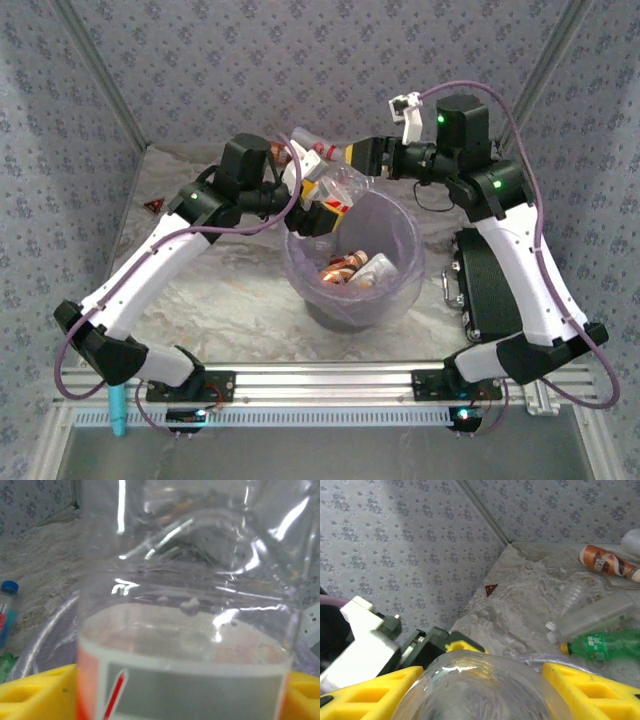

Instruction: Put the plastic bottles in the bin

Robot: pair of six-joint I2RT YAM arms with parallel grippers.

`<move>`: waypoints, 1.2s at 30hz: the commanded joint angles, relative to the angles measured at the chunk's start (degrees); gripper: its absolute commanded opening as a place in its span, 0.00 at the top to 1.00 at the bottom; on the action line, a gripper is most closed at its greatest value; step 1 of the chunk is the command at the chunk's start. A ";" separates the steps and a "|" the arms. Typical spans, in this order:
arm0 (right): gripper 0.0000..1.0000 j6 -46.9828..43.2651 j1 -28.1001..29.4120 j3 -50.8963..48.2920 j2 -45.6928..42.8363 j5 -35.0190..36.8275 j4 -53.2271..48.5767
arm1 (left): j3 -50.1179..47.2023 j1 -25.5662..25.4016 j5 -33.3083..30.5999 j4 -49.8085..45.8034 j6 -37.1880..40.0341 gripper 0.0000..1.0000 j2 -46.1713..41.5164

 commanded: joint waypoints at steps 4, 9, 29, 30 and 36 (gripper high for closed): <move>0.41 -0.73 -2.53 -4.98 -4.70 2.41 -1.60 | -0.79 0.11 -3.67 2.24 -3.86 0.01 -4.74; 0.42 -0.78 -2.26 -10.56 -6.24 3.10 0.07 | -4.30 1.69 -14.48 0.37 -8.50 0.03 -7.54; 0.31 -1.04 5.93 -22.99 -5.83 8.43 7.62 | -18.51 6.27 -21.11 3.05 -17.15 0.11 -9.26; 0.27 -1.69 5.51 -22.13 -6.09 8.21 5.18 | -18.60 6.34 -21.17 2.98 -17.12 0.11 -9.17; 0.12 -5.96 2.32 -13.72 -7.23 10.99 -5.71 | -18.52 6.55 -21.46 2.82 -16.67 0.12 -8.40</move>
